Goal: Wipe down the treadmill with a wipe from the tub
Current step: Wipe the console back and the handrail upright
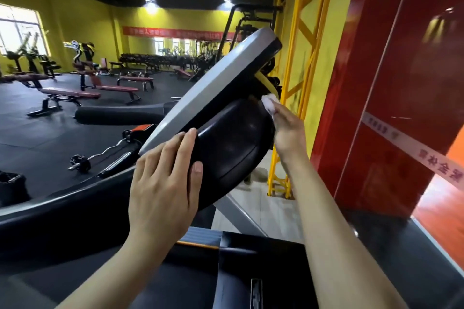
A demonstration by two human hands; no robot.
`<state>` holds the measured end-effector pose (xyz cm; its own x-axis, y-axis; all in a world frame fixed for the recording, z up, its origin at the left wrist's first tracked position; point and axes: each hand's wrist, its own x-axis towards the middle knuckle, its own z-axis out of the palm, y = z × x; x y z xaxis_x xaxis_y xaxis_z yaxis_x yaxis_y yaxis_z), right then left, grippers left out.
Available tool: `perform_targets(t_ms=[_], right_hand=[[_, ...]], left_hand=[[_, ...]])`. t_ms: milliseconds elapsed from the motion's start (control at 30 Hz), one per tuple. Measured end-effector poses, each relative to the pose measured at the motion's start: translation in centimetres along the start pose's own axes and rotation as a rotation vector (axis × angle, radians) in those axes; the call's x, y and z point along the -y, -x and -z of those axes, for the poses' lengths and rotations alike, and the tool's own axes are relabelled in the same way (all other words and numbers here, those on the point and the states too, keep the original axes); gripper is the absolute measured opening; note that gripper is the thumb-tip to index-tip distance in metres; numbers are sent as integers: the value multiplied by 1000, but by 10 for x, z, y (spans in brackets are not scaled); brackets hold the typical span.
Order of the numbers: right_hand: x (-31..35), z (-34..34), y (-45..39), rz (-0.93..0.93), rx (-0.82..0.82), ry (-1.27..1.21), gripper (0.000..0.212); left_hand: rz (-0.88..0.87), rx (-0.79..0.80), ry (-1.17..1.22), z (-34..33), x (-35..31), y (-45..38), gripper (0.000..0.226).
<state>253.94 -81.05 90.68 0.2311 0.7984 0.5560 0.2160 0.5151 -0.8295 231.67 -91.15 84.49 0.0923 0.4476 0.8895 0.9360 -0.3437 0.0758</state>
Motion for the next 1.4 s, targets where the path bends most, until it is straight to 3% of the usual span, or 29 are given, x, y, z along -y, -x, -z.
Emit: perform_targets(t_ms=[100,167,233,300,400,500,600,667,733,800,933,1067,1133,1200,1300,1400], right_hand=[[18,-8,20,-29,-55,2,36],[19,-21,71,167,-86,80,43],[18,-41,127,439,-10,213,50],[16,-50,145,592,70,364,55],[21,-37,98,480,54,378,55],[36,-29,49,340,-13,372,49],[43,-66,90,579,96,477,37],[43,-89,132,748,164,563,32],[47,-90,136,805,189,592,29],[47,-75,104,736,168,624,27],[46,-61,65,522,-26,568,33],[30,-100,140,760,77,552,41],[15,-88,154,818,42,528,46],[2,-67,138,700,-45,428,51],[-5,-49,100,351,-275,124,46],[-2,-69,119,299,-365,20,42]], left_hand=[[14,-7,2,-1,0,0,49],[21,-4,11,-1,-2,0,49],[31,4,31,0,-2,-1,48],[32,26,89,4,0,-2,47],[43,125,225,19,8,-4,50],[74,205,157,33,29,6,46],[236,244,58,43,61,27,49],[230,284,16,45,75,38,50],[228,297,33,46,79,40,50],[242,288,46,46,78,38,49],[289,266,68,41,78,42,48],[272,254,66,41,80,43,49],[233,269,67,43,84,43,48],[208,281,74,46,86,42,47],[202,261,82,43,86,43,44],[204,230,89,40,86,44,42]])
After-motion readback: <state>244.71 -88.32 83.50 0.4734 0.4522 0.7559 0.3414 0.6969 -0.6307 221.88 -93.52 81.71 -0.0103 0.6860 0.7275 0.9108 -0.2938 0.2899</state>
